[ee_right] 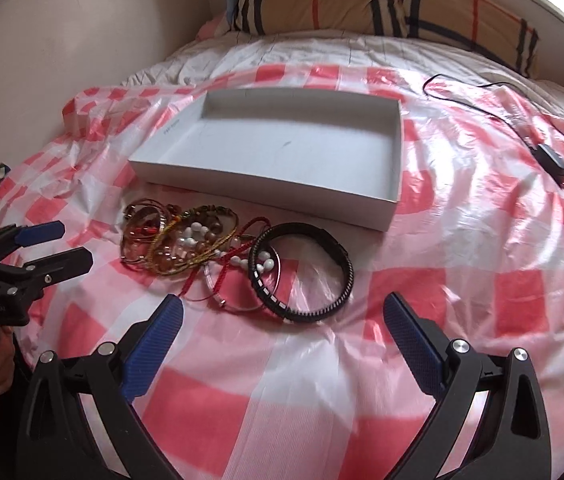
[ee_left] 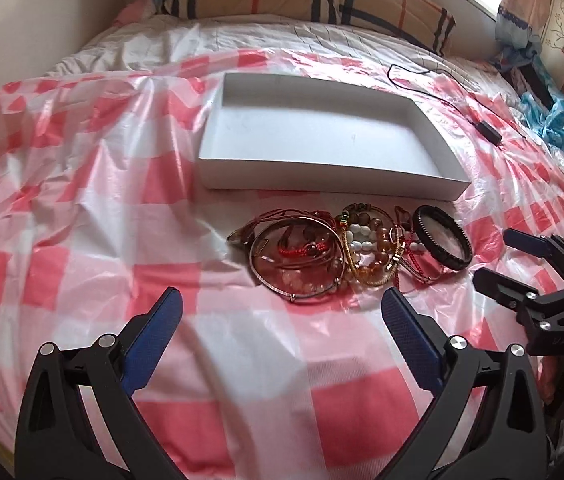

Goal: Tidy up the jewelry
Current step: 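Grasp a red cord bracelet with the left tool while the right tool grasps a gold bangle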

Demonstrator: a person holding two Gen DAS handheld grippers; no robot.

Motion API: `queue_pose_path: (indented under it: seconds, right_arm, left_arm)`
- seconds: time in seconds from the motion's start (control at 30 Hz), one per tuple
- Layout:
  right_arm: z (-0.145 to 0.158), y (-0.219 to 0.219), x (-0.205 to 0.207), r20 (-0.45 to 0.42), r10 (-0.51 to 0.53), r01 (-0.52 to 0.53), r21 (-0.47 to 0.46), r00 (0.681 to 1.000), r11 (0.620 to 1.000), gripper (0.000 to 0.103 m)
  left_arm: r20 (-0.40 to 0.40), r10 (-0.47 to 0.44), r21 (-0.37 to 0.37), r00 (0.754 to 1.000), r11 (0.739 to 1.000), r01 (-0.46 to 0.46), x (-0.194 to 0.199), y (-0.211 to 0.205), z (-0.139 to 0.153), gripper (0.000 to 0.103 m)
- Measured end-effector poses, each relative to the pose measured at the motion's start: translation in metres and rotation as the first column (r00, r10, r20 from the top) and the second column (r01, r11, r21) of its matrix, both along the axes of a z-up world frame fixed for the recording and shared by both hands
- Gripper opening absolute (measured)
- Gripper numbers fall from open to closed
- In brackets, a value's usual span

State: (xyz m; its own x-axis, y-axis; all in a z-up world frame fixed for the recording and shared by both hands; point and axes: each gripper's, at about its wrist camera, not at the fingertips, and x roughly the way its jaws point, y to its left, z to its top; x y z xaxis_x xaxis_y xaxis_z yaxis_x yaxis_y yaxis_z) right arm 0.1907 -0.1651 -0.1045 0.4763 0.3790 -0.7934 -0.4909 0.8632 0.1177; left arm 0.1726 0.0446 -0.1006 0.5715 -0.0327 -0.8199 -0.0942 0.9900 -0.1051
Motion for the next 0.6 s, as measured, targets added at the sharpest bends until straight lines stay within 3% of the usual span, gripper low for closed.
queue_pose_path:
  seconds: [0.17,0.4,0.47,0.5,0.6]
  right_arm:
    - [-0.021,0.013,0.032,-0.048,0.030,-0.031,-0.021,0.998,0.999,0.096]
    - [-0.036,0.013,0.049,-0.118,0.074,-0.067,0.054,0.990,0.996,0.095]
    - [-0.035,0.011,0.048,-0.117,0.080,-0.072,0.072,0.990,0.995,0.085]
    - [-0.034,0.009,0.047,-0.119,0.079,-0.070,0.078,0.990,0.995,0.075]
    - [-0.033,0.004,0.045,-0.122,0.075,-0.064,0.098,0.990,0.993,0.069]
  left_arm:
    - [-0.009,0.032,-0.019,0.999,0.999,-0.032,0.018,0.014,-0.010,0.096]
    - [0.001,0.034,0.025,0.999,0.999,-0.034,0.028,0.023,-0.015,0.095]
    - [0.009,0.027,0.052,1.000,0.998,-0.028,0.032,0.024,-0.015,0.092]
    - [0.014,0.023,0.060,1.000,0.998,-0.024,0.035,0.025,-0.014,0.090]
    - [0.031,-0.014,0.078,0.999,0.997,0.011,0.045,0.028,-0.006,0.089]
